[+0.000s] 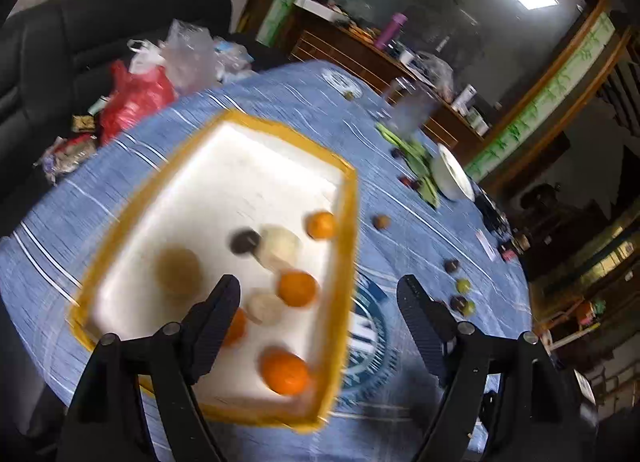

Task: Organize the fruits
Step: 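Grasp the red jujube with the left tool while the right tool grasps a dark plum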

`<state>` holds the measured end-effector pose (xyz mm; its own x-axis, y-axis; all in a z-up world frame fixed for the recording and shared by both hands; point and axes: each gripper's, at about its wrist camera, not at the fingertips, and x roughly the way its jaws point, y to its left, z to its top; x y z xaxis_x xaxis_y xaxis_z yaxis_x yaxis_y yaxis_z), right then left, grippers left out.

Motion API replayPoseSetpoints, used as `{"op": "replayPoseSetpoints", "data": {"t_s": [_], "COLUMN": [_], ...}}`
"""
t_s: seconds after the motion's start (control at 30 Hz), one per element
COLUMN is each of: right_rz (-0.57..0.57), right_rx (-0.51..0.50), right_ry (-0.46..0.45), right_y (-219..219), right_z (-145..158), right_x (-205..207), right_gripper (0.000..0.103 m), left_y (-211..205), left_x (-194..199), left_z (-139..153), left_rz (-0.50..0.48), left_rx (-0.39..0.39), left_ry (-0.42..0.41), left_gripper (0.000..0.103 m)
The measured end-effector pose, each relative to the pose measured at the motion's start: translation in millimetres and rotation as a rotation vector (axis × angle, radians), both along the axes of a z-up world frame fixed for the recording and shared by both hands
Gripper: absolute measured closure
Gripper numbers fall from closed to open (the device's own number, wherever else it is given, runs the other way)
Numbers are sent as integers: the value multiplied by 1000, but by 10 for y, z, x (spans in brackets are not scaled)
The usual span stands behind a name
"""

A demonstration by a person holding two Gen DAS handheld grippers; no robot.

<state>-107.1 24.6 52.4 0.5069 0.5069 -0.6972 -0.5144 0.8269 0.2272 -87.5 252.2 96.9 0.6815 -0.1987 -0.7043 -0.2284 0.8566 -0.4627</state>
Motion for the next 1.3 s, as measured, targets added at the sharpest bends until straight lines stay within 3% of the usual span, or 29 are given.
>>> {"op": "replayPoseSetpoints", "data": {"t_s": [0.27,0.43,0.63,0.87,0.9,1.03,1.1,1.3], "right_rz": [-256,-349,-373,-337,-338,-362,-377,-378], "right_rx": [14,5,25,36,41,65,78,62], "right_ry": [58,67,92,99,99,109,114,71], "right_y": [-1171,-1602,-1730,-1594,-1586,-1623,-1654,-1615], "right_z": [-141,-154,-207,-243,-243,-265,-260,-112], "right_x": [145,251,486,738,777,941,1027,1398], "right_gripper": [38,39,39,39,39,39,39,39], "left_y": [-600,-896,-1216,-1673,-1730,-2011,-2108,-2204], "left_x": [53,174,303,543,585,815,918,1158], "left_z": [-117,-242,-326,-397,-415,-542,-608,-780], "left_rz": [-104,-165,-238,-376,-396,-491,-514,-557], "left_rx": [87,121,173,284,287,305,314,296], "left_ry": [32,59,55,-12,-16,-22,-24,-30], "left_gripper": [23,23,23,23,25,52,58,62]}}
